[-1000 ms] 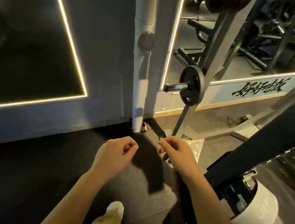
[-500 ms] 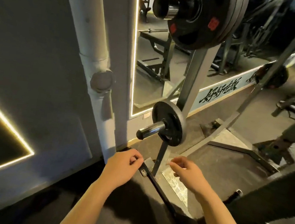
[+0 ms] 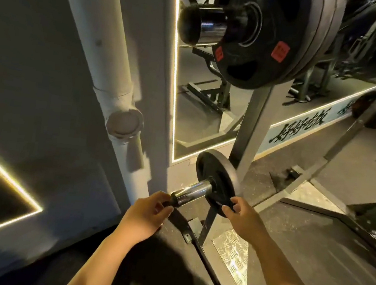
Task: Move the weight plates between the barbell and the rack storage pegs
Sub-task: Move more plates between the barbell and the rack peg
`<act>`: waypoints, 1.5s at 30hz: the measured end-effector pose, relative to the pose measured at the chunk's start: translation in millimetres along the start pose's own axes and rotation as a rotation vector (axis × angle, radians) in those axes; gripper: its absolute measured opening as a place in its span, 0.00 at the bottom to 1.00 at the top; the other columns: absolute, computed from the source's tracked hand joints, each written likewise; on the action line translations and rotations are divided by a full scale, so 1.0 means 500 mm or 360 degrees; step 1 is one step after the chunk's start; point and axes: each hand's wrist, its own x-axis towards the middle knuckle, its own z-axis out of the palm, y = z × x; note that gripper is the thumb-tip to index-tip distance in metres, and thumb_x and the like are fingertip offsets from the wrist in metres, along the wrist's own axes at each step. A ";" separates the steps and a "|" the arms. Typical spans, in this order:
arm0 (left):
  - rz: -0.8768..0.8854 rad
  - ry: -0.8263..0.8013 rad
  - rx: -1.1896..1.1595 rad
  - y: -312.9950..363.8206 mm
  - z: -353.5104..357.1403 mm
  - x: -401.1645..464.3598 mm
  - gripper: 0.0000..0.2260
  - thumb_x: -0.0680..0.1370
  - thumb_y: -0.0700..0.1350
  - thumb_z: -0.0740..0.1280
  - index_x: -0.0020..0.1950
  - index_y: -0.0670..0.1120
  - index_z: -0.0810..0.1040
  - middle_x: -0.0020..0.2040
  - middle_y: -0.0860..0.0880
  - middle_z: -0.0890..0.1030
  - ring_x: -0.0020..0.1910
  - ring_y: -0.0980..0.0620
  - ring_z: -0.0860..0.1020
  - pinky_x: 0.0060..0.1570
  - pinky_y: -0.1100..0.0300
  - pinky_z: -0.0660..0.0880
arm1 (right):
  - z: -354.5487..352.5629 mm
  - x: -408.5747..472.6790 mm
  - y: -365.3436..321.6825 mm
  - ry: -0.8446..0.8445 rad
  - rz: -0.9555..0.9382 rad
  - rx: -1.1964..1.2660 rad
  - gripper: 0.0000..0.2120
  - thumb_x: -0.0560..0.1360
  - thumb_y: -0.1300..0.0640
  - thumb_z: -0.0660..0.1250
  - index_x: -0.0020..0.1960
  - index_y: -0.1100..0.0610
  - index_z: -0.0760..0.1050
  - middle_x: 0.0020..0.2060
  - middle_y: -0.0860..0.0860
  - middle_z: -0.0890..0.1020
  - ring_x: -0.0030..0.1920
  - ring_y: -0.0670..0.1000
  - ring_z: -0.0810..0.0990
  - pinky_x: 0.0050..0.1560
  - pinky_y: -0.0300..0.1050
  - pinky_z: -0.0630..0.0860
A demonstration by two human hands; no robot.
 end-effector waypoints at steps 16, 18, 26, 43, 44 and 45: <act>0.0465 0.0038 0.0493 0.069 0.031 0.246 0.23 0.78 0.50 0.66 0.72 0.51 0.66 0.65 0.49 0.74 0.60 0.51 0.75 0.60 0.55 0.74 | -0.019 0.178 -0.037 -0.0023 0.0156 -0.0204 0.23 0.75 0.43 0.66 0.62 0.55 0.64 0.55 0.53 0.75 0.53 0.55 0.77 0.54 0.50 0.77; 0.0715 0.0091 0.0515 0.088 0.029 0.323 0.24 0.77 0.50 0.66 0.72 0.48 0.68 0.63 0.46 0.76 0.60 0.48 0.76 0.58 0.52 0.76 | -0.014 0.188 -0.047 0.0044 0.0202 -0.0311 0.22 0.76 0.44 0.65 0.61 0.56 0.64 0.54 0.53 0.76 0.53 0.55 0.78 0.51 0.47 0.76; 0.0933 -0.0143 0.1611 0.140 0.071 0.493 0.41 0.74 0.49 0.70 0.78 0.53 0.46 0.77 0.45 0.51 0.76 0.43 0.51 0.72 0.44 0.57 | -0.011 0.209 -0.046 -0.0004 0.0391 -0.0527 0.16 0.79 0.53 0.63 0.62 0.55 0.61 0.52 0.55 0.79 0.51 0.56 0.79 0.52 0.50 0.78; 0.0985 -0.0395 0.1323 0.124 0.108 0.567 0.23 0.76 0.57 0.66 0.66 0.48 0.65 0.60 0.47 0.74 0.57 0.48 0.76 0.52 0.53 0.74 | -0.013 0.232 -0.052 -0.0026 0.0496 -0.0686 0.17 0.79 0.50 0.62 0.62 0.56 0.61 0.54 0.56 0.77 0.52 0.58 0.79 0.51 0.52 0.77; 0.0972 -0.0407 0.1277 0.120 0.109 0.567 0.23 0.76 0.56 0.66 0.66 0.48 0.65 0.61 0.47 0.74 0.57 0.47 0.75 0.52 0.54 0.74 | -0.011 0.234 -0.053 -0.0027 0.0504 -0.0691 0.17 0.79 0.51 0.62 0.62 0.56 0.61 0.53 0.56 0.77 0.52 0.58 0.79 0.51 0.52 0.77; 0.0958 -0.0416 0.1238 0.117 0.108 0.569 0.25 0.76 0.57 0.66 0.67 0.48 0.64 0.61 0.47 0.73 0.58 0.47 0.75 0.52 0.54 0.73 | -0.014 0.235 -0.057 -0.0024 0.0503 -0.0698 0.17 0.79 0.51 0.62 0.63 0.56 0.61 0.52 0.56 0.77 0.51 0.58 0.79 0.52 0.52 0.77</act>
